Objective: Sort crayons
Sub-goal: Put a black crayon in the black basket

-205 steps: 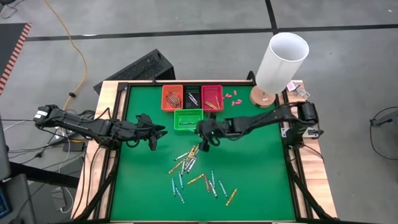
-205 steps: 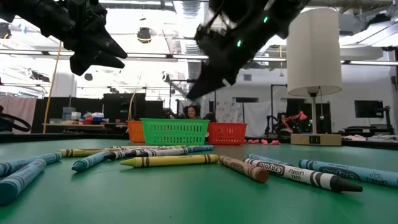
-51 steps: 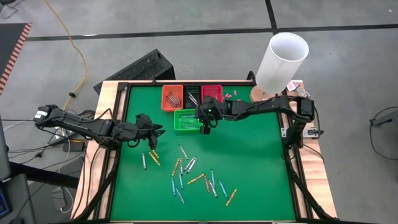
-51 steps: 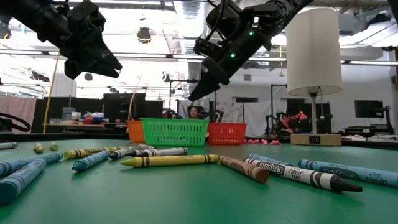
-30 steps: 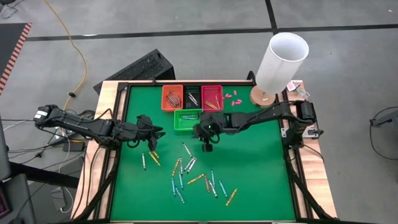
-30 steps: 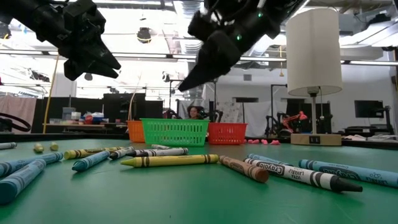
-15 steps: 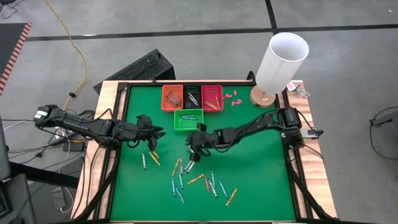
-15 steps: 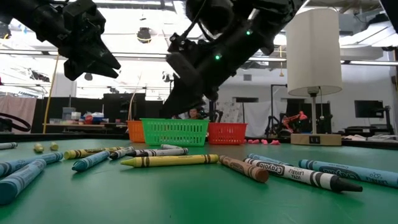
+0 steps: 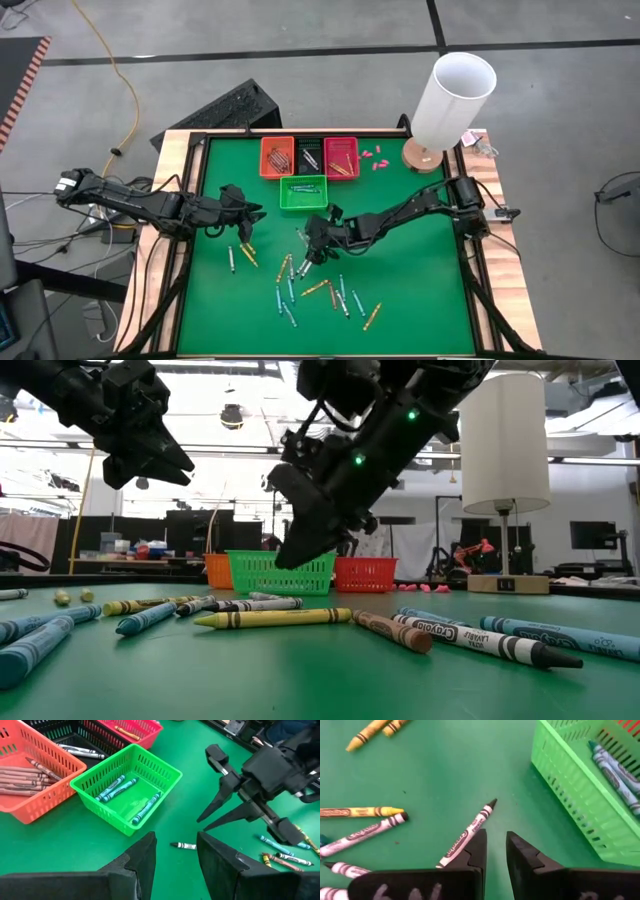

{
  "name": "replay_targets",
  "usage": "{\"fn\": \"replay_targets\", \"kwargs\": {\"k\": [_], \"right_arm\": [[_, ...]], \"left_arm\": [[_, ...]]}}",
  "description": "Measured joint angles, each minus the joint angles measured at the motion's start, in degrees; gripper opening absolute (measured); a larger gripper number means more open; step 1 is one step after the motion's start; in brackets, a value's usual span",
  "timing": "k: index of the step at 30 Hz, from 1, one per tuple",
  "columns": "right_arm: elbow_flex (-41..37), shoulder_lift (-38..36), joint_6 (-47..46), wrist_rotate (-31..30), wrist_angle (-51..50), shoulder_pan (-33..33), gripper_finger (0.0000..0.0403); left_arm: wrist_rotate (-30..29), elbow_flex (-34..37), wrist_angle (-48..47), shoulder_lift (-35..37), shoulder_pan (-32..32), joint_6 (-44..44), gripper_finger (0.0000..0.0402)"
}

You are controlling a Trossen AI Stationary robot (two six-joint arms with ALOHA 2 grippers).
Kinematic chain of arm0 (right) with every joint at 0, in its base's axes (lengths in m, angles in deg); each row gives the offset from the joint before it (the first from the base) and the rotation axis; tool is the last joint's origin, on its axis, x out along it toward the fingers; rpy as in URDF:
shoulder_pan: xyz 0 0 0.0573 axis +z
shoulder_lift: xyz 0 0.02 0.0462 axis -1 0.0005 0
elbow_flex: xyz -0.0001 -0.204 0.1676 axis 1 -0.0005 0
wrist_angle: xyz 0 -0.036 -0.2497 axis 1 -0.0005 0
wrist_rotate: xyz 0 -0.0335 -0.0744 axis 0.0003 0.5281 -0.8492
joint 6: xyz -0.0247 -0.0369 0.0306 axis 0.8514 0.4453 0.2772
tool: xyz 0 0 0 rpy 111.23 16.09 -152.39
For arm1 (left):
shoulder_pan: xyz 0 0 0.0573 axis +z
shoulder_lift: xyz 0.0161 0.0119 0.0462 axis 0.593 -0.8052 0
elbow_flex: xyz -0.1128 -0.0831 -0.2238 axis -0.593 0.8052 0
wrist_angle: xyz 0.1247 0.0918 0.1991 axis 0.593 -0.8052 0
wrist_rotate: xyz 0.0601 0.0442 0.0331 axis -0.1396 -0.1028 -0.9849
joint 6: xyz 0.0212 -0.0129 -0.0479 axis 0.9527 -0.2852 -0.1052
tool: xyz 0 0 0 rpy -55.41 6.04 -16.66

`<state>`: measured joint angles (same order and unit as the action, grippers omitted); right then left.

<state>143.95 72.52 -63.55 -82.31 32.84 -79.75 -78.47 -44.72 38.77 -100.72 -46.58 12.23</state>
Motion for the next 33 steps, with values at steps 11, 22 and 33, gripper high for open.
{"fn": "replay_targets", "kwargs": {"k": [11,22,33], "right_arm": [[0.3,2.8,0.0,-0.3,3.8,1.1,0.0069],[0.2,2.8,0.3,-2.0,5.6,1.2,0.0069],[0.2,2.7,0.5,0.0,7.0,1.3,0.0069]], "left_arm": [[-0.1,0.0,0.0,0.0,0.0,0.0,0.0131],[-0.3,0.0,0.0,0.0,0.0,-0.2,0.0131],[-0.3,0.0,0.0,0.0,0.0,0.0,0.0131]]}}
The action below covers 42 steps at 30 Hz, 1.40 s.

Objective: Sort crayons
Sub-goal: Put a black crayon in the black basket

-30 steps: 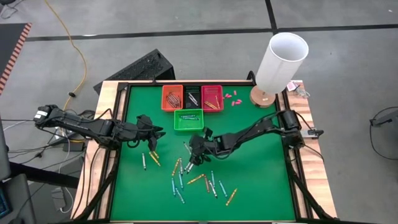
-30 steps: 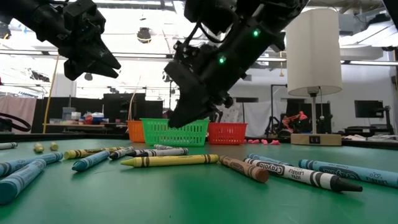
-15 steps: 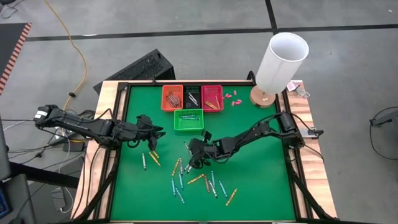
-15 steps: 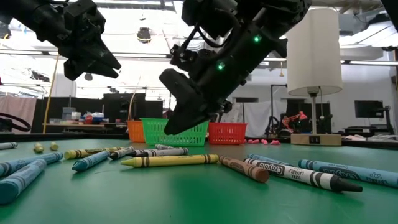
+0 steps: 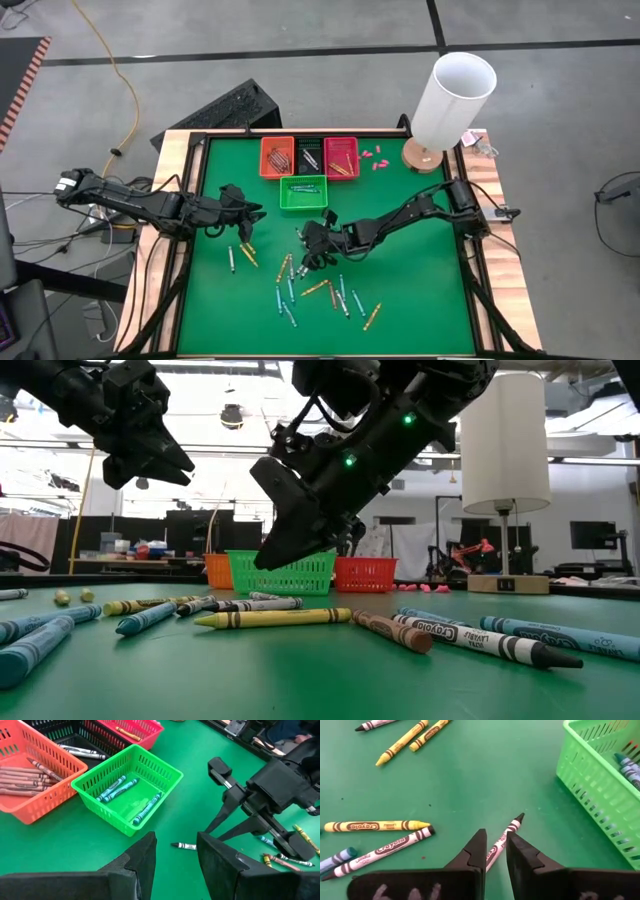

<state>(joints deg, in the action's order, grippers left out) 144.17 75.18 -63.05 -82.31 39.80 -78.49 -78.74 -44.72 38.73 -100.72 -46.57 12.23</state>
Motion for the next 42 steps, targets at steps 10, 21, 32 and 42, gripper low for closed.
{"fn": "replay_targets", "kwargs": {"k": [10,21,32,42], "right_arm": [[0.0,0.0,0.2,0.0,2.3,-0.3,0.0092],[0.0,0.0,-0.5,-0.4,2.0,-0.4,0.0192],[0.0,0.1,-0.5,-0.6,-0.2,-0.4,0.0173],[-0.1,3.0,-1.4,-0.5,0.1,-0.4,0.0172]], "left_arm": [[0.0,0.0,0.0,0.0,0.0,0.0,0.0131],[-0.1,0.0,0.0,0.0,0.0,0.0,0.0131],[-0.2,0.0,0.0,0.0,0.0,0.0,0.0131],[-0.2,0.0,0.0,0.0,0.0,0.1,0.0131]]}}
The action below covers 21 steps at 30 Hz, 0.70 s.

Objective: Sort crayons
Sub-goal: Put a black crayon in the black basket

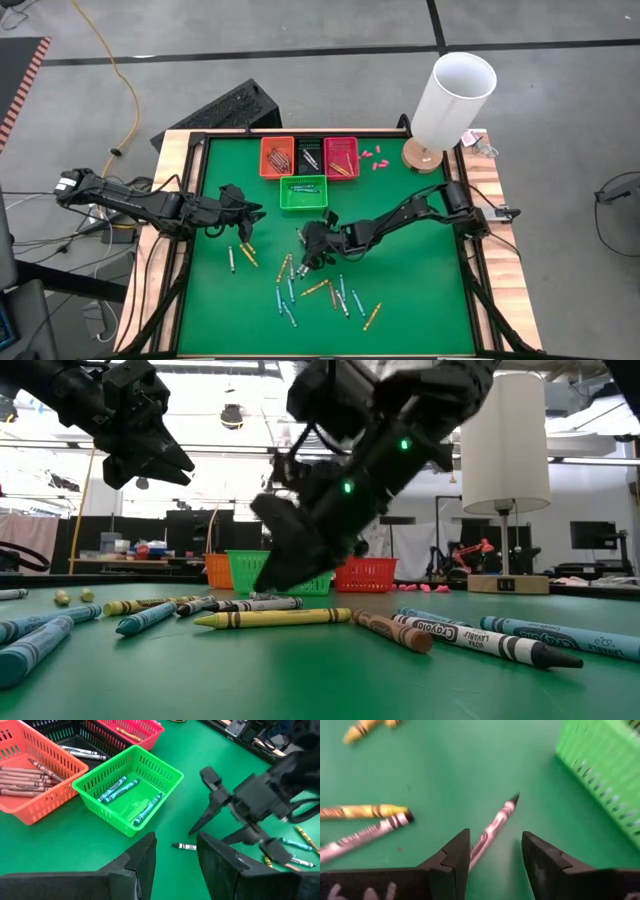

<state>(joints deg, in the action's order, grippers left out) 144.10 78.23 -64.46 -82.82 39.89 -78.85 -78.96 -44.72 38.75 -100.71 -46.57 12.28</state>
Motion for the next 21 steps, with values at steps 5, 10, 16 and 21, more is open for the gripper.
{"fn": "replay_targets", "kwargs": {"k": [5,10,16,21], "right_arm": [[0.0,0.8,-0.5,0.2,0.2,0.0,0.0172],[0.1,0.8,-2.3,-1.6,-3.0,0.0,0.0153],[0.2,0.6,-3.5,-1.3,-6.0,-0.4,0.0087],[0.2,0.6,-3.9,-1.3,-6.4,-0.4,0.0033]], "left_arm": [[0.0,0.0,0.0,0.0,0.0,0.0,0.0131],[0.0,0.0,0.0,0.0,0.0,0.0,0.0131],[0.0,0.0,0.0,0.0,0.0,0.0,0.0131],[0.0,0.0,0.0,0.0,0.0,0.0,0.0131]]}}
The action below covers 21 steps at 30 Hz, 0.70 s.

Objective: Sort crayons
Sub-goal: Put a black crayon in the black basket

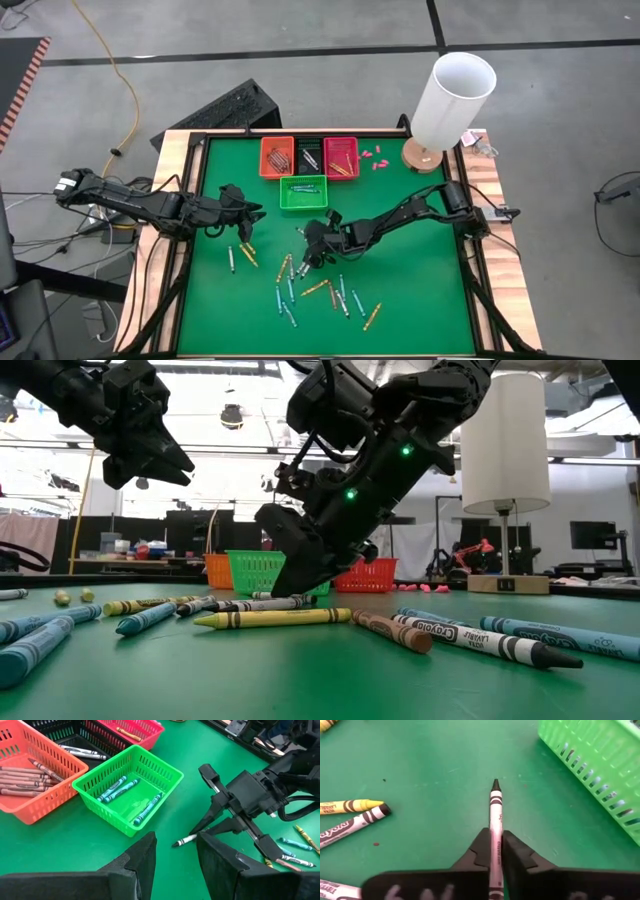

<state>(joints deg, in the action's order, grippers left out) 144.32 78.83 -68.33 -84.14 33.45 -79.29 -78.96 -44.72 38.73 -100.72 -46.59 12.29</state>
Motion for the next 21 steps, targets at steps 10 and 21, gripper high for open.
{"fn": "replay_targets", "kwargs": {"k": [10,21], "right_arm": [[-0.3,-1.8,-0.7,0.2,-0.1,-0.1,0.0004],[-0.3,-11.0,9.8,-2.0,2.2,-3.6,0.0004]], "left_arm": [[0.0,0.0,0.0,0.0,0.0,0.0,0.0131],[-0.3,0.0,0.0,0.0,0.0,0.7,0.0131]]}}
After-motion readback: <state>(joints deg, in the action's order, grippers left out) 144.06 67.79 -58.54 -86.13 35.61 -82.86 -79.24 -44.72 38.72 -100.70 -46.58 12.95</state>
